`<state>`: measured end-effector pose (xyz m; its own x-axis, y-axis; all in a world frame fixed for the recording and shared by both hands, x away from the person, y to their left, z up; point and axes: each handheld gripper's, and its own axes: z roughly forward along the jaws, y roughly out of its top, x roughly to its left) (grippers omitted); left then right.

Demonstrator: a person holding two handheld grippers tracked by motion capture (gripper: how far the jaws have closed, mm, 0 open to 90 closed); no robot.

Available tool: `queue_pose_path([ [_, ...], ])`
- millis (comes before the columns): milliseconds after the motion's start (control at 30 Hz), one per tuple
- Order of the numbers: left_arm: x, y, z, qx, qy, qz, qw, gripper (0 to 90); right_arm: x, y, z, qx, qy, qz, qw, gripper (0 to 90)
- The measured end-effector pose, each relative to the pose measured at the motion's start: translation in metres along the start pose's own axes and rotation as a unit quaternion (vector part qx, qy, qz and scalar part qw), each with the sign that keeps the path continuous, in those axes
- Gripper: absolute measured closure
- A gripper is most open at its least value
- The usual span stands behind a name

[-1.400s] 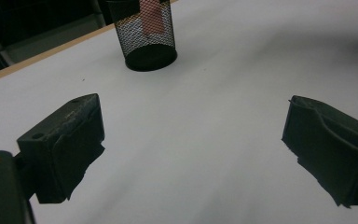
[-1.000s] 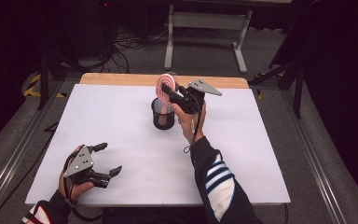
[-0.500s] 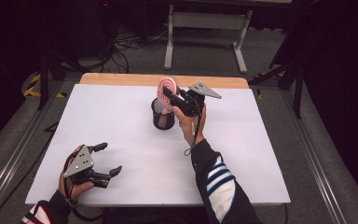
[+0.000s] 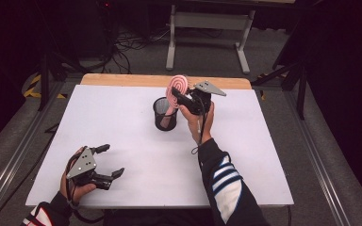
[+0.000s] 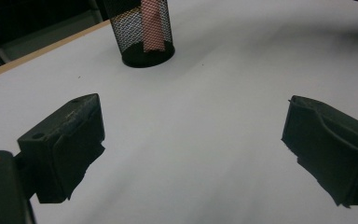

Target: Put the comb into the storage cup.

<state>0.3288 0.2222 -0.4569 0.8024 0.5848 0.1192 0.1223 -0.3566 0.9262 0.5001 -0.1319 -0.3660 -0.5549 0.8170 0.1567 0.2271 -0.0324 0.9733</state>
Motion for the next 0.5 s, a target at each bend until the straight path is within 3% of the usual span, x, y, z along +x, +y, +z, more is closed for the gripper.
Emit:
queue_pose_path([
  [500,0.000,0.000,0.001,0.002,-0.002,-0.001,1.0000,6.5,-0.012,0.000,-0.003,0.018,-0.034,-0.003,0.9993,53.4],
])
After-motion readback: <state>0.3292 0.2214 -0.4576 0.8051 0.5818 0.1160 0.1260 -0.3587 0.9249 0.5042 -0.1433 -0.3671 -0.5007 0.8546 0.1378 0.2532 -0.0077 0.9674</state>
